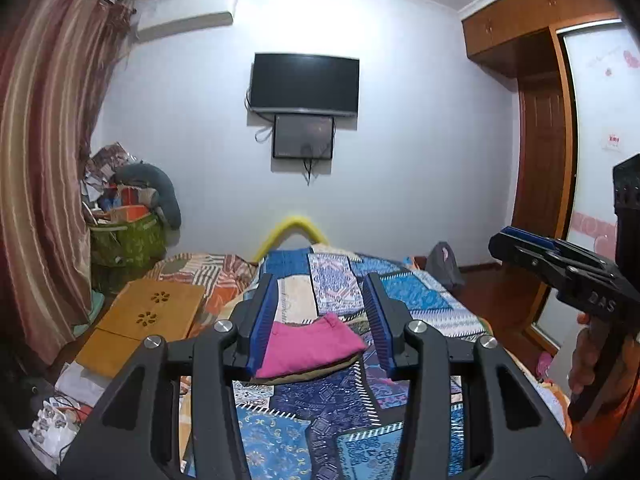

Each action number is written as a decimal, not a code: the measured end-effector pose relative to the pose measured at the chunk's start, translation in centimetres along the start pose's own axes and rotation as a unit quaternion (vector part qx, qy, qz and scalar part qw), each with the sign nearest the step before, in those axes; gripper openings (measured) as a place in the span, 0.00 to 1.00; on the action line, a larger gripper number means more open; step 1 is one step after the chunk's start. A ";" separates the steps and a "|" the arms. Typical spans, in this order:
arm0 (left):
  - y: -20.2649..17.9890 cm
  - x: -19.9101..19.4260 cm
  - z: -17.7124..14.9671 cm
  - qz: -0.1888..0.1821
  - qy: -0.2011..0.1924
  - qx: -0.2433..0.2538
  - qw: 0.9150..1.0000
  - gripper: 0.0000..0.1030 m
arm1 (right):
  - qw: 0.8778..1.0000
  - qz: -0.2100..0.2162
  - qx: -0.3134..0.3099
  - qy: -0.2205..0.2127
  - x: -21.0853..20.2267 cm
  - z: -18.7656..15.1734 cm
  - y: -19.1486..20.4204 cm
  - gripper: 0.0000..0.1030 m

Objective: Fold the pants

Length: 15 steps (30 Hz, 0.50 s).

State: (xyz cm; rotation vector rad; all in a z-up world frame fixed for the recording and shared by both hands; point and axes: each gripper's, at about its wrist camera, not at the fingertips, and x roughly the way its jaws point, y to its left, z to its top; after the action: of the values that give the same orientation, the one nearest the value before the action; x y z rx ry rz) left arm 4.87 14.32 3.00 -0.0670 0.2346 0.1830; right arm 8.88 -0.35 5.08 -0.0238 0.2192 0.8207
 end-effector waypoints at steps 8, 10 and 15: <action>-1.6 -3.2 -0.8 0.013 -0.026 0.006 1.000 0.82 | 0.999 -0.026 0.006 -0.030 -2.3 -0.7 0.7 0.84; -1.5 -3.5 -0.8 0.011 -0.028 -0.002 1.000 0.96 | 0.999 -0.040 0.006 -0.036 -2.5 -0.7 0.7 0.91; -1.3 -4.0 -0.8 0.028 -0.032 -0.004 0.999 1.00 | 0.998 -0.045 0.007 -0.033 -2.9 -1.1 0.9 1.00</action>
State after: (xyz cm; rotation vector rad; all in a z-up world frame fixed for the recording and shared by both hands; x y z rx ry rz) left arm 1.06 12.29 3.19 -0.0626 0.1719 0.2421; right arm 6.15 -1.94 4.60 0.0056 0.1604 0.7287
